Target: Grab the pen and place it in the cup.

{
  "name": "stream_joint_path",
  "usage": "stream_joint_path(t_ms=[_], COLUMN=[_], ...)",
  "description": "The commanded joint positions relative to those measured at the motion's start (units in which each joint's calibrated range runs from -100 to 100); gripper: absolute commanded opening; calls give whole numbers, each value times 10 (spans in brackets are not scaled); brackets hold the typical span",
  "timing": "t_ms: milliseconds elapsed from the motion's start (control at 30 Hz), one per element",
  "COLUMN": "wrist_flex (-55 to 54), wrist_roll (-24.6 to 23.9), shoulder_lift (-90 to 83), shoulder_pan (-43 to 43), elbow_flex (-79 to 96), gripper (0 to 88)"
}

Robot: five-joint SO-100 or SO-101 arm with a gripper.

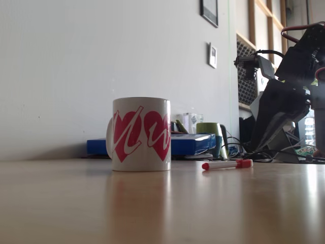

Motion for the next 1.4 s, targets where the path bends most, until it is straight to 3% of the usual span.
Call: stream_joint_path(t_ms=[0, 833, 933, 1000, 1167, 1267, 1367], wrist_flex=[3, -5, -53, -100, -223, -248, -240], wrist_roll=[3, 3, 28, 53, 58, 60, 101], shoulder_lift=[-5, 1, 25, 79, 319, 454, 540], shoulder_pan=[1, 12, 27, 47, 89, 104, 100], elbow_flex=[-25, -26, -34, -45, -151, -244, -330], gripper=[10, 18, 18, 18, 18, 18, 18])
